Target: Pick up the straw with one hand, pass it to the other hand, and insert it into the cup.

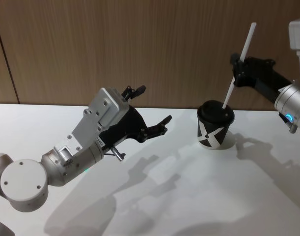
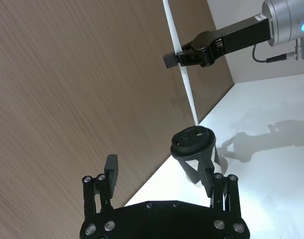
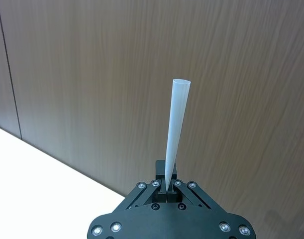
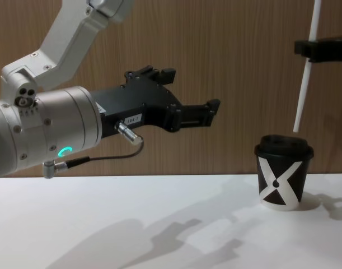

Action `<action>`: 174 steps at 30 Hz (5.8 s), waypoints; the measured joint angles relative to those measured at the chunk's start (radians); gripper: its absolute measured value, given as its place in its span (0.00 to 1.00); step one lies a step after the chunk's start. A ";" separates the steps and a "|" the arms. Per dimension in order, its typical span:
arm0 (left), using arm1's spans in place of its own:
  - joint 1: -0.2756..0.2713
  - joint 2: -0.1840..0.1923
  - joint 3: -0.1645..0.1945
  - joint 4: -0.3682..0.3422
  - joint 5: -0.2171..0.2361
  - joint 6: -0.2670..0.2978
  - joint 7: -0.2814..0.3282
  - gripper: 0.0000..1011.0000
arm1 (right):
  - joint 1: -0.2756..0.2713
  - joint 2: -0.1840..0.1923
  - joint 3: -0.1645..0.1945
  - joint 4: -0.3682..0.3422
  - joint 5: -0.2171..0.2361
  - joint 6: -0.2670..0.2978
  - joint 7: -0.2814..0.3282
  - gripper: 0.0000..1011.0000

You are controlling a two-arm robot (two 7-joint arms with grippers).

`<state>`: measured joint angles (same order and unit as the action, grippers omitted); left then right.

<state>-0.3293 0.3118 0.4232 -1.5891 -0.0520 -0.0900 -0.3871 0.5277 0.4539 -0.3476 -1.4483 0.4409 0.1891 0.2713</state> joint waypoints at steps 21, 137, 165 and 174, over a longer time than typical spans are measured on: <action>0.000 0.000 0.000 0.000 0.000 0.000 0.000 0.99 | 0.015 -0.019 0.007 0.063 -0.018 -0.011 0.022 0.00; -0.059 -0.082 -0.038 0.088 0.048 -0.036 0.070 0.99 | -0.186 -0.005 0.076 -0.134 -0.013 -0.140 0.115 0.99; -0.055 -0.077 -0.027 0.081 0.043 -0.058 0.058 0.99 | -0.218 -0.007 0.052 -0.167 0.001 -0.126 0.119 0.99; -0.055 -0.076 -0.026 0.080 0.043 -0.059 0.058 0.99 | -0.220 -0.007 0.050 -0.169 0.002 -0.124 0.119 0.99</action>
<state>-0.3838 0.2355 0.3975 -1.5090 -0.0089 -0.1492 -0.3296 0.3080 0.4466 -0.2974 -1.6172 0.4430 0.0648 0.3900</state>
